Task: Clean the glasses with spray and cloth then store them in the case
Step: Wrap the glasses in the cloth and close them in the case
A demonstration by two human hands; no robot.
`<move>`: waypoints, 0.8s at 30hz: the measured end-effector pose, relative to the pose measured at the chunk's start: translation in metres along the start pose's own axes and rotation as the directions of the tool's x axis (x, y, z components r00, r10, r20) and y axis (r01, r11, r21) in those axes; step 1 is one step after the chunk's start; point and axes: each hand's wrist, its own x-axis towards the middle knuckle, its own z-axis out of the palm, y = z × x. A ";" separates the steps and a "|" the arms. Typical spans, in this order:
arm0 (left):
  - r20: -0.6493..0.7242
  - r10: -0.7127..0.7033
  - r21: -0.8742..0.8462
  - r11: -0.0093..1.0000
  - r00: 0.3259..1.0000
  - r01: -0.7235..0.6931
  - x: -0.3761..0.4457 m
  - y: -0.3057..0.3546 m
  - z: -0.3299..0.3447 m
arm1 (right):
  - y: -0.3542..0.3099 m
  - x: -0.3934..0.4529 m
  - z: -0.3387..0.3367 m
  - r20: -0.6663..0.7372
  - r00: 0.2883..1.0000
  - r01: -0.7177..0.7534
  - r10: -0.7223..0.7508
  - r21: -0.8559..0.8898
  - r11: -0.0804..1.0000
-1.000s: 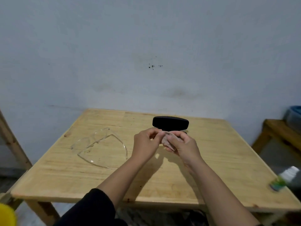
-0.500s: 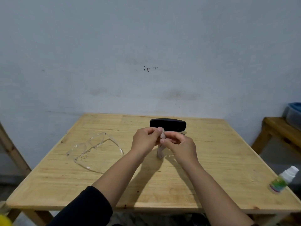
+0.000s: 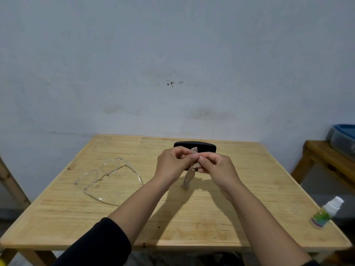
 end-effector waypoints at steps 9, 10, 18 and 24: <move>0.066 0.015 -0.044 0.999 0.998 -0.012 0.007 0.006 -0.008 | -0.011 0.000 -0.018 -0.020 0.999 -0.029 0.037 0.287 0.957; 0.071 0.005 -0.057 0.998 0.997 -0.001 0.007 0.007 -0.009 | -0.012 -0.001 -0.019 -0.015 0.999 -0.038 0.045 0.320 0.947; 0.177 -0.080 -0.312 0.941 0.981 0.133 0.003 0.015 -0.002 | -0.012 -0.001 -0.015 0.018 0.997 -0.075 0.073 0.381 0.922; 0.053 0.051 0.123 0.991 0.997 -0.058 0.009 0.004 -0.010 | -0.010 0.000 -0.021 0.034 0.998 -0.068 0.060 0.343 0.937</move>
